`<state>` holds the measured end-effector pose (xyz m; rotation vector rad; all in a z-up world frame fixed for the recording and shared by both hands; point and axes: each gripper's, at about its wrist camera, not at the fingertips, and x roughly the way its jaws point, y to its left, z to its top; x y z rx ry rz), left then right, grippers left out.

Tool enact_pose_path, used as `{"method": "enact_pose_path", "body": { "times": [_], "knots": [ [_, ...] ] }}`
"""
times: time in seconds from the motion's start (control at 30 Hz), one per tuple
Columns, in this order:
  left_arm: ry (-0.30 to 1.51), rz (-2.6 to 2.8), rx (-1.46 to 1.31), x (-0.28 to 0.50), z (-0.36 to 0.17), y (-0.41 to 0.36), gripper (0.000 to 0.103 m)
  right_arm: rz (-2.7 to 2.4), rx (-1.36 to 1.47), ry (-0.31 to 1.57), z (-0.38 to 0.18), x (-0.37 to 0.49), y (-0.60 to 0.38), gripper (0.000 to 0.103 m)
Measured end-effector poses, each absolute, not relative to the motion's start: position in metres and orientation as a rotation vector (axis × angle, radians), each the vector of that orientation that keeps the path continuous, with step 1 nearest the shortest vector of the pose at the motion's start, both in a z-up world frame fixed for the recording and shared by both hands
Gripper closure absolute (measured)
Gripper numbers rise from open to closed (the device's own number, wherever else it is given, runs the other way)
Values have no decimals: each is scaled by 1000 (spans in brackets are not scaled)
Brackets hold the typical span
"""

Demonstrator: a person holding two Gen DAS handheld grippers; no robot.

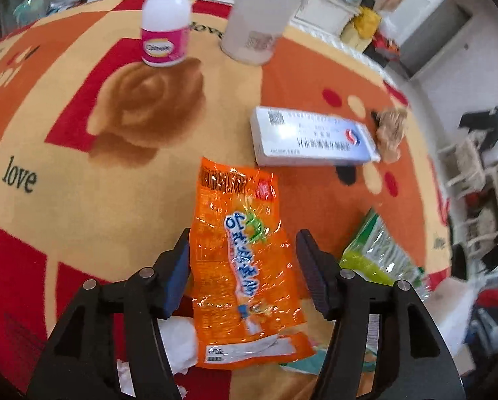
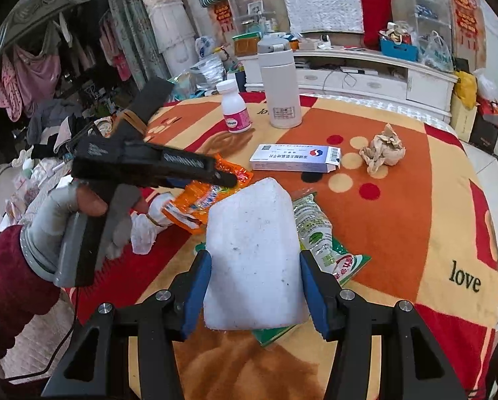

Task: Collect trash
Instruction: 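Grasp the orange snack packet with left tool while right tool holds the foam block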

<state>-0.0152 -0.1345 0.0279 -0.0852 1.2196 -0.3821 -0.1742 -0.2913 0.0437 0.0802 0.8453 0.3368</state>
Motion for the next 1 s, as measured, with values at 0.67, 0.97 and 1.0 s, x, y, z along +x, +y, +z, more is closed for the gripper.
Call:
{"method": "enact_pose_path", "body": {
  "times": [0.67,0.97,1.0],
  "knots": [
    [1186,-398,-1,-20,30,-132,52,336,116,837,43,-178,-305,51],
    [1118,-435,-103,-41,74,-108,53,325,125,816,50,-184,-310,51],
    [1107,-446,-111,-45,80,-107,53,322,126,814,51,-186,-311,51]
  ]
}}
